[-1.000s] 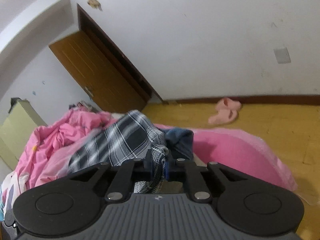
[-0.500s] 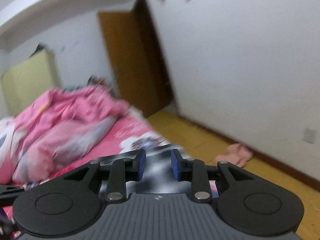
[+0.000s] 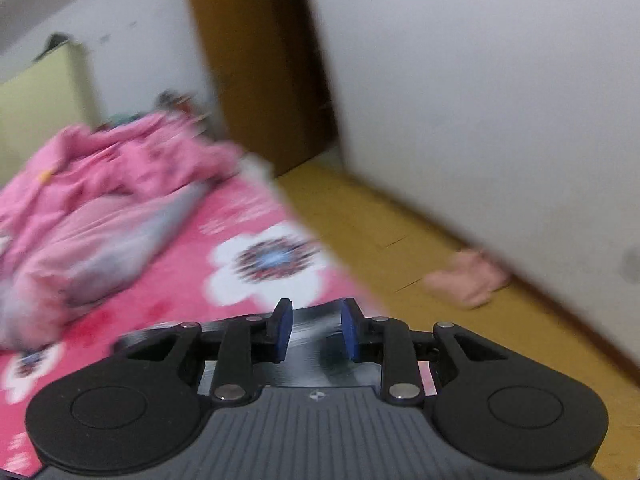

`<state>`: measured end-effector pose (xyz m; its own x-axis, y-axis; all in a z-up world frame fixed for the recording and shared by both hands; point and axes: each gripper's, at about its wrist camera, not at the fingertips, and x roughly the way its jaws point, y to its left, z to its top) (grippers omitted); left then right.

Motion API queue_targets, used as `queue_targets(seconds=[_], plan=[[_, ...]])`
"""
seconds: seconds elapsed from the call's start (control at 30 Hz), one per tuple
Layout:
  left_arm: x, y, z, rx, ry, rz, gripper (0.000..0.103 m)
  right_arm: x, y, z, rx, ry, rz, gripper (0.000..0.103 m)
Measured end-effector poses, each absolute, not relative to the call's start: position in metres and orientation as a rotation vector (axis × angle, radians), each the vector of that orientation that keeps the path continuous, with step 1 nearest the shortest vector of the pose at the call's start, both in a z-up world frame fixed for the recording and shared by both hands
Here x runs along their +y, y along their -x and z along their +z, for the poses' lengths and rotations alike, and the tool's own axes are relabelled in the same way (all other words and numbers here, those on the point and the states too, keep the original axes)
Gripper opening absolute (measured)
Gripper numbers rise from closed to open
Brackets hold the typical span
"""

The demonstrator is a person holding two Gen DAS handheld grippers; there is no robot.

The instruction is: Fold clothes

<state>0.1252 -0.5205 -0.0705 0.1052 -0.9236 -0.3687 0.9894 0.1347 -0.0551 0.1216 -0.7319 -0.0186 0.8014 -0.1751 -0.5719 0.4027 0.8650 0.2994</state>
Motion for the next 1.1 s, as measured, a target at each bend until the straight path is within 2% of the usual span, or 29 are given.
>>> queue_targets(seconds=[0.07,0.13,0.27,0.33,0.4,0.47,0.67,0.87,1.1], plan=[[-0.524,-0.123,-0.071,0.350,-0.231,-1.421,0.041,-0.741,-0.153,-0.041,0.642,-0.494,-0.300,0.027],[-0.526,-0.123,-0.070,0.353,-0.242,-1.418,0.041,-0.750,-0.175,-0.057,0.669,-0.506,-0.371,0.021],[-0.526,-0.127,-0.064,0.395,-0.218,-1.403,0.042,-0.749,-0.165,-0.041,0.575,-0.473,-0.544,0.021],[-0.522,-0.130,-0.059,0.419,-0.184,-1.381,0.046,-0.737,-0.140,-0.024,0.505,-0.472,-0.531,0.022],[-0.518,-0.133,-0.053,0.452,-0.132,-1.353,0.063,-0.722,-0.105,-0.007,0.431,-0.481,-0.496,0.027],[-0.522,-0.132,-0.047,0.489,-0.108,-1.304,0.067,-0.703,-0.069,0.002,0.375,-0.489,-0.474,0.033],[-0.545,-0.117,-0.031,0.557,-0.161,-1.144,0.067,-0.654,-0.017,-0.005,0.444,-0.368,-0.495,0.034],[-0.558,-0.106,-0.035,0.572,-0.314,-1.035,0.067,-0.650,0.000,-0.049,0.585,-0.325,-0.562,0.034],[-0.551,-0.099,-0.037,0.569,-0.374,-0.990,0.067,-0.648,0.013,-0.029,0.468,-0.361,-0.535,0.033]])
